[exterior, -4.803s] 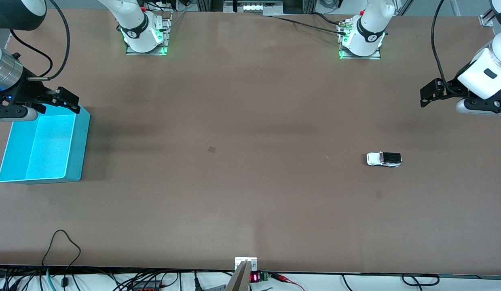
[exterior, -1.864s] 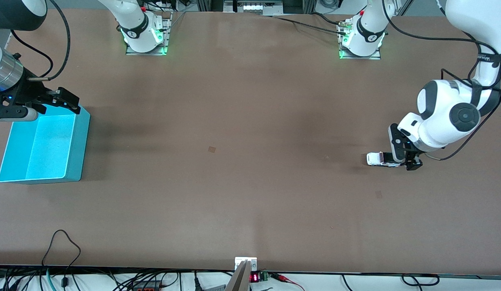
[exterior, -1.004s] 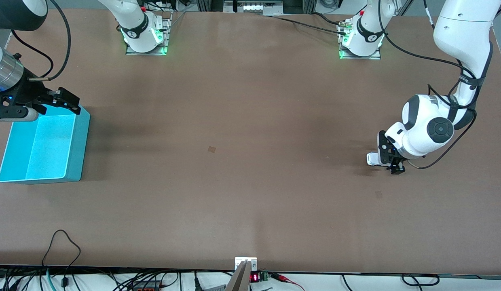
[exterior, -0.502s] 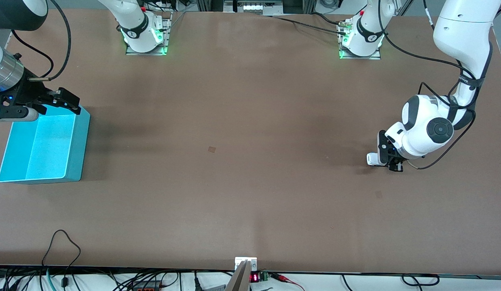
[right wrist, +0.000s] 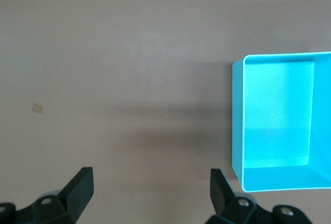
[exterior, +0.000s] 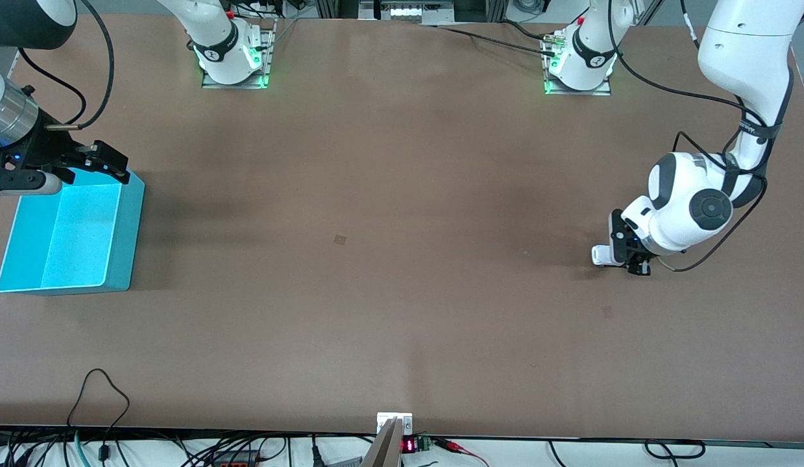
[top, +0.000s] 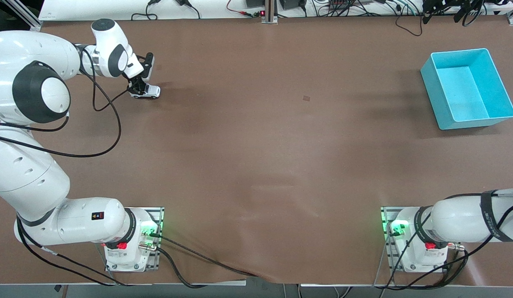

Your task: Wind and store white jeep toy

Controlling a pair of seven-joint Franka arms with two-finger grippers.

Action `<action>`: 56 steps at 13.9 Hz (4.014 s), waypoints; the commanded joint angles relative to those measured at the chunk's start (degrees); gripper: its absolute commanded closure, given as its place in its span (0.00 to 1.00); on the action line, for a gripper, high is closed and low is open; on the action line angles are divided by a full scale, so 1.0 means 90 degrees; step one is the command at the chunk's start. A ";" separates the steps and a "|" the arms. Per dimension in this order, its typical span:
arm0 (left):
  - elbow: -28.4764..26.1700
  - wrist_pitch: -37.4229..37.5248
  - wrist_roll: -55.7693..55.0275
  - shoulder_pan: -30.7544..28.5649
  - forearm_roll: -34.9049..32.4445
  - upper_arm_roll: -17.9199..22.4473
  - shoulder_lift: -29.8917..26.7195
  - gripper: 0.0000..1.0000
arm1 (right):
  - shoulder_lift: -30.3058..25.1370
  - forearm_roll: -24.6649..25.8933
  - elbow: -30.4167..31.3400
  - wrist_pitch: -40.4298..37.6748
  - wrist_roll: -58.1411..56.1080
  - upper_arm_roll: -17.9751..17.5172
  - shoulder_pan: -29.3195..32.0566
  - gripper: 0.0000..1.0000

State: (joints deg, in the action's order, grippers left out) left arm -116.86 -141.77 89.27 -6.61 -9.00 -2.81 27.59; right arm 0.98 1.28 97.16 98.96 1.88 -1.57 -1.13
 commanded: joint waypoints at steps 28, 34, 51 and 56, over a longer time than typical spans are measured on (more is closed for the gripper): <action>0.1839 0.3081 0.0630 -0.1551 -0.0651 -0.0869 -0.0272 0.00 | -0.0187 -0.0045 0.0200 0.0088 -0.0091 -0.0031 0.0037 0.00; 0.3158 0.5182 -0.1253 -0.1541 -0.0660 -0.1708 -0.0272 0.00 | -0.0187 -0.0045 0.0200 0.0079 -0.0091 -0.0031 0.0037 0.00; 0.4529 0.6895 -0.7062 -0.0342 0.0090 -0.2013 -0.1335 0.00 | -0.0187 -0.0045 0.0200 0.0069 -0.0091 -0.0031 0.0037 0.00; 0.4323 0.6543 -0.8472 0.0118 0.1066 -0.1234 -0.1844 0.00 | -0.0187 -0.0045 0.0200 0.0069 -0.0091 -0.0031 0.0037 0.00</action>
State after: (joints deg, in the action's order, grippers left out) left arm -75.40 -81.09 15.09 -6.86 -3.37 -18.66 13.46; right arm 0.97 1.28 97.25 98.96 1.87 -1.58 -1.13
